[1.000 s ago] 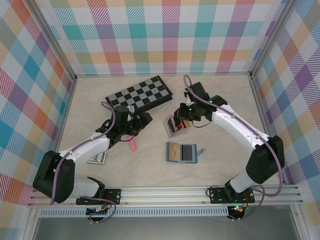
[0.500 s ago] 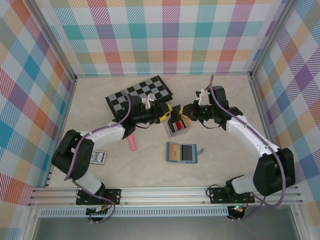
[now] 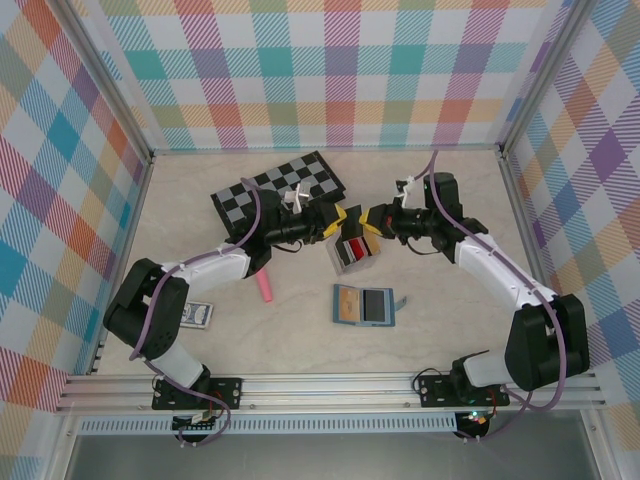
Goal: Put the credit cards into the card holder
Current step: Pick up the credit card from the storage box.
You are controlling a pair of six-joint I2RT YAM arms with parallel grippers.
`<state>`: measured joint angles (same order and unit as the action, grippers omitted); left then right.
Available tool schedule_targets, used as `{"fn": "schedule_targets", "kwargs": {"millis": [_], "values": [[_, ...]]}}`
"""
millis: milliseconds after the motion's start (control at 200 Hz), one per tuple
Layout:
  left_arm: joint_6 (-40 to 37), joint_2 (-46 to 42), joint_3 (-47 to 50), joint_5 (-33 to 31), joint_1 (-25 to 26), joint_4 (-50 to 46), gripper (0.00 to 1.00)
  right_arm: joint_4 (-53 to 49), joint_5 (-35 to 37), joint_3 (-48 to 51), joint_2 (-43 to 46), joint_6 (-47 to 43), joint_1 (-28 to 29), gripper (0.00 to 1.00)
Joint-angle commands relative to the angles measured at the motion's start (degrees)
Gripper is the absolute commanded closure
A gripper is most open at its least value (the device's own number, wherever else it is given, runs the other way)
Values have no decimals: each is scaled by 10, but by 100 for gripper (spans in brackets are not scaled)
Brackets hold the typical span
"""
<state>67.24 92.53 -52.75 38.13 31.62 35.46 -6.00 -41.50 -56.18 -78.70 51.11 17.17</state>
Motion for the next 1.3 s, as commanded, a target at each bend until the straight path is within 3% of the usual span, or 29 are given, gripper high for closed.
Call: {"fn": "schedule_targets", "kwargs": {"millis": [0,90,345,865,965,1170,1295], "values": [[-6,1,-8,-2,4,3,66,26,-14,-3,9,16,-5,97],[-10,-5,-2,-10,4,-5,54,-18,20,-13,17,-6,-5,97],[-20,-6,-5,-20,4,-29,48,-26,20,-15,19,-11,-5,97],[-21,29,-37,5,15,-29,56,24,-4,-3,14,21,-5,96],[-19,29,-36,5,16,-23,63,18,1,-1,13,21,-5,96],[-23,17,-29,1,16,-25,95,-5,-4,-4,4,2,-5,91],[-23,16,-26,7,16,-25,100,25,-51,-3,-9,8,-7,85]]}}
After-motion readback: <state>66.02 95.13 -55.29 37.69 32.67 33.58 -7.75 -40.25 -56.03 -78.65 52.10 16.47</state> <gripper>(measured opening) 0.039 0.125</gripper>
